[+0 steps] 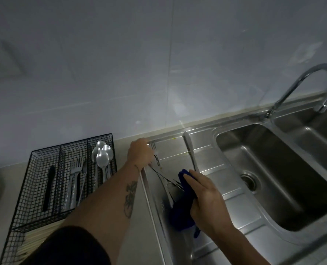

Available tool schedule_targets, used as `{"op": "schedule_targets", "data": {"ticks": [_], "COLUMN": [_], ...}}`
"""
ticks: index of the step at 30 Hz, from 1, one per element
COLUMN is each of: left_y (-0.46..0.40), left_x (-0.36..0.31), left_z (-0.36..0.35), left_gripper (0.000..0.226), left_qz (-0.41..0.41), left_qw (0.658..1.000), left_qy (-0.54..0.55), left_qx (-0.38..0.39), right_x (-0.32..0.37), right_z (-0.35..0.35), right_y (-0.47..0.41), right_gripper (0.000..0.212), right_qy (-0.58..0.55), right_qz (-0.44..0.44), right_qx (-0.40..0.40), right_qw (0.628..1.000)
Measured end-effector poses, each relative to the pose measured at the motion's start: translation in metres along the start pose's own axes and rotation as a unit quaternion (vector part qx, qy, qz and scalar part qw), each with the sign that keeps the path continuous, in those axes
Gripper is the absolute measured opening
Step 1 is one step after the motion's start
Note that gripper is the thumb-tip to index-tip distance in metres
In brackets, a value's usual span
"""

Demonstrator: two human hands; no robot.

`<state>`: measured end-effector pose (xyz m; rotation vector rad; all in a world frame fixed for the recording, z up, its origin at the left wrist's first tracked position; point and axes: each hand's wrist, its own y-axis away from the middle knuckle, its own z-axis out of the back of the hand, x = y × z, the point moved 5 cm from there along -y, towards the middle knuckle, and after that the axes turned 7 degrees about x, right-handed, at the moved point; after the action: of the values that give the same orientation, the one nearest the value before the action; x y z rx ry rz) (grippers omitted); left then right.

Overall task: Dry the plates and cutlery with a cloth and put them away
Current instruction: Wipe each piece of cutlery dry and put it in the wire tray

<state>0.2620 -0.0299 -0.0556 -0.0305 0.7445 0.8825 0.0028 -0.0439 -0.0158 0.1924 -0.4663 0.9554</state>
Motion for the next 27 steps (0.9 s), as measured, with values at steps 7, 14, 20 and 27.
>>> {"op": "schedule_targets", "data": {"ticks": [7, 14, 20, 27], "left_y": [-0.027, -0.030, -0.042, -0.049], "left_x": [-0.004, -0.012, -0.007, 0.013], "left_z": [-0.009, -0.019, -0.014, 0.000], "left_gripper": [0.033, 0.026, 0.017, 0.019], "left_qz": [0.013, 0.017, 0.092, 0.135], "left_qw": [0.996, 0.994, 0.991, 0.960], "left_qy": [-0.090, -0.097, 0.073, 0.233], "left_qx": [-0.024, -0.049, -0.064, -0.082], "right_x": [-0.014, -0.015, -0.017, -0.014], "right_z": [-0.003, -0.008, -0.010, -0.010], "right_y": [-0.008, -0.015, -0.014, -0.011], "right_gripper": [0.067, 0.066, 0.068, 0.066], "right_qy": [-0.016, -0.027, -0.012, -0.005], "right_qz": [0.001, -0.004, -0.016, -0.017], "right_qx": [0.003, 0.001, 0.016, 0.014], "right_qw": [1.000, 1.000, 1.000, 1.000]}}
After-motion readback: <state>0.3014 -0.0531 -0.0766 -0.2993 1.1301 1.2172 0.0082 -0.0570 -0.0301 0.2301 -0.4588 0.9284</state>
